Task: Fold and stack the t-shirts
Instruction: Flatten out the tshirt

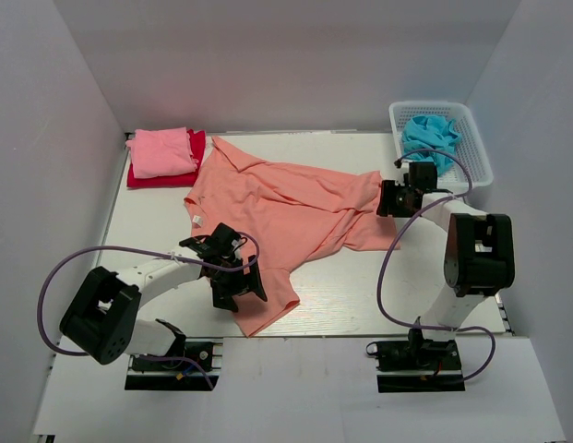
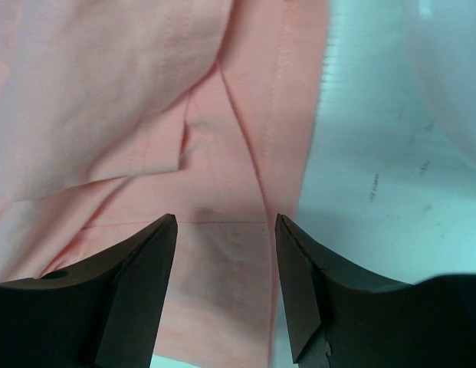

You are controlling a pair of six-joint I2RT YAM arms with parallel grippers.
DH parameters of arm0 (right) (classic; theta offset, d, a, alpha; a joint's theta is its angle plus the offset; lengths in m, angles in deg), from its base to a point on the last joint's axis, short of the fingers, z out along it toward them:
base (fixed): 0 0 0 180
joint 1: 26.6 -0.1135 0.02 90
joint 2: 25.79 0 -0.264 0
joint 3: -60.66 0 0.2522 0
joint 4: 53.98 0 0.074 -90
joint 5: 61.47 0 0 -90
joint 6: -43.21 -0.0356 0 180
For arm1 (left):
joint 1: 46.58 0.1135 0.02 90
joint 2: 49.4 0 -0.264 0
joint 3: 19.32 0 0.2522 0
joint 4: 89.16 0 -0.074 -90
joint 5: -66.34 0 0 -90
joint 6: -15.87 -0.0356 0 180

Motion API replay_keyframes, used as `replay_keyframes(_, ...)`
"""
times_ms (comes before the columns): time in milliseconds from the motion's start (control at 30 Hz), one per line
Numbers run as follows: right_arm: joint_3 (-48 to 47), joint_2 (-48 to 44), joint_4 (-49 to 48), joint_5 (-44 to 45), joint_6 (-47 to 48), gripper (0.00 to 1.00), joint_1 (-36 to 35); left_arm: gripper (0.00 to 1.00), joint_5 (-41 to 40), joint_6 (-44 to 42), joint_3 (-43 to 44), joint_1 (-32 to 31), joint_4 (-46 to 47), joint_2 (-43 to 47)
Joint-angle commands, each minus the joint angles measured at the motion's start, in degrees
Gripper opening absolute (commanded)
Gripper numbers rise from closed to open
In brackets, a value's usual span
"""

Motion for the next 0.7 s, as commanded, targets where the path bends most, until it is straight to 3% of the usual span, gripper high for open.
replay_keyframes(0,-0.26,-0.17,-2.47,0.12,0.73,0.6,-1.2,1.0,0.48,0.2,-0.06,-0.36,1.22,0.48)
replay_keyframes(233,-0.96,1.85,-3.52,1.87,2.58,0.59,-2.43,1.0,0.48,0.2,-0.06,-0.36,1.22,-0.57)
replay_keyframes(433,-0.7,2.3,-5.71,13.03,2.22,0.59,-2.78,1.0,0.48,0.2,-0.06,-0.36,1.23,-0.57)
replay_keyframes(667,-1.31,3.35,-5.9,8.83,3.1,0.52,-3.4,1.0,-0.05,0.2,-0.06,-0.36,1.22,-1.1)
